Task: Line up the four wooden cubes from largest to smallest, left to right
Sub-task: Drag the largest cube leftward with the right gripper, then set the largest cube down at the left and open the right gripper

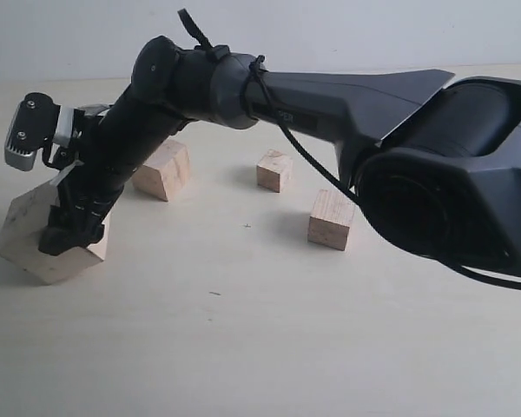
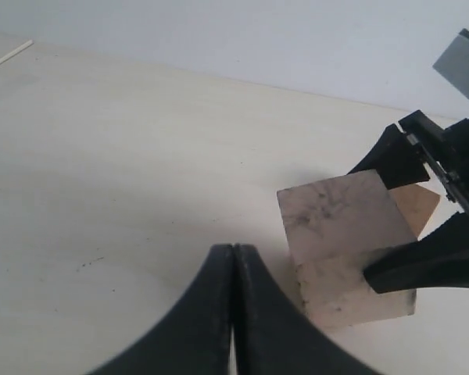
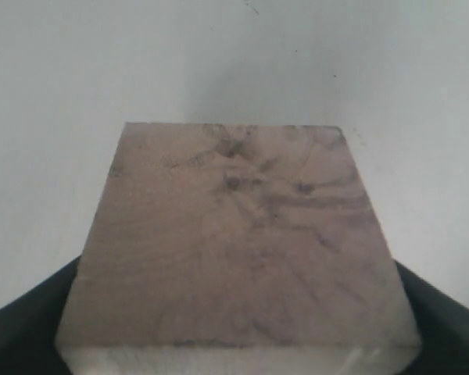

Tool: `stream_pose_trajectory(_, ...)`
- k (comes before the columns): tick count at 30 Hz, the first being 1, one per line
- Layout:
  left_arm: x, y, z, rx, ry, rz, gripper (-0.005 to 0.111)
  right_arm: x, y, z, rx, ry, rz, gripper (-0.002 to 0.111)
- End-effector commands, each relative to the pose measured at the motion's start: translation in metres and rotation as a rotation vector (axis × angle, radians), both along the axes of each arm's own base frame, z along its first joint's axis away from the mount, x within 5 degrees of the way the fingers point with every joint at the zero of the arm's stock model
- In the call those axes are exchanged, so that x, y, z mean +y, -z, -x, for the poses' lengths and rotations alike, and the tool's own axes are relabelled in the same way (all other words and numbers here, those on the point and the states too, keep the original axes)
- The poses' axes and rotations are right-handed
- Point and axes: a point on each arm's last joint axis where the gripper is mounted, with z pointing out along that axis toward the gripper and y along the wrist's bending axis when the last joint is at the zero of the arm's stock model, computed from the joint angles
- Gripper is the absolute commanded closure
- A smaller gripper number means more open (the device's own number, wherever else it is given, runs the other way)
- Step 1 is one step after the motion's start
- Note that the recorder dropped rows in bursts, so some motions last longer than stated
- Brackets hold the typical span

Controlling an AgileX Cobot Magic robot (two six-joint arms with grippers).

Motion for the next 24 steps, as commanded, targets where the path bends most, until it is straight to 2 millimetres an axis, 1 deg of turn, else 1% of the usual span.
stream_pose_trajectory(1, 0.0, -0.001, 0.0, -0.009, 0.004, 0.002, 0.107, -0.009, 0.005, -0.019, -0.008, 0.044, -0.003, 0.108)
stream_pose_trajectory(3, 0.0, -0.001, 0.0, -0.009, 0.004, 0.002, 0.107, -0.013, 0.005, -0.024, -0.006, 0.055, -0.001, 0.108)
stream_pose_trajectory(6, 0.0, -0.001, 0.0, -0.009, 0.004, 0.002, 0.107, -0.016, 0.006, -0.026, 0.013, 0.059, 0.008, 0.108)
stream_pose_trajectory(18, 0.0, -0.001, 0.0, -0.009, 0.004, 0.002, 0.107, -0.018, 0.008, -0.019, 0.056, 0.014, 0.041, 0.108)
stream_pose_trajectory(21, 0.0, -0.001, 0.0, -0.009, 0.004, 0.002, 0.107, -0.019, 0.01, -0.019, 0.06, 0.011, 0.056, 0.102)
stream_pose_trajectory(24, 0.0, -0.001, 0.0, -0.009, 0.004, 0.002, 0.107, -0.02, 0.011, -0.02, 0.066, 0.043, 0.081, 0.091)
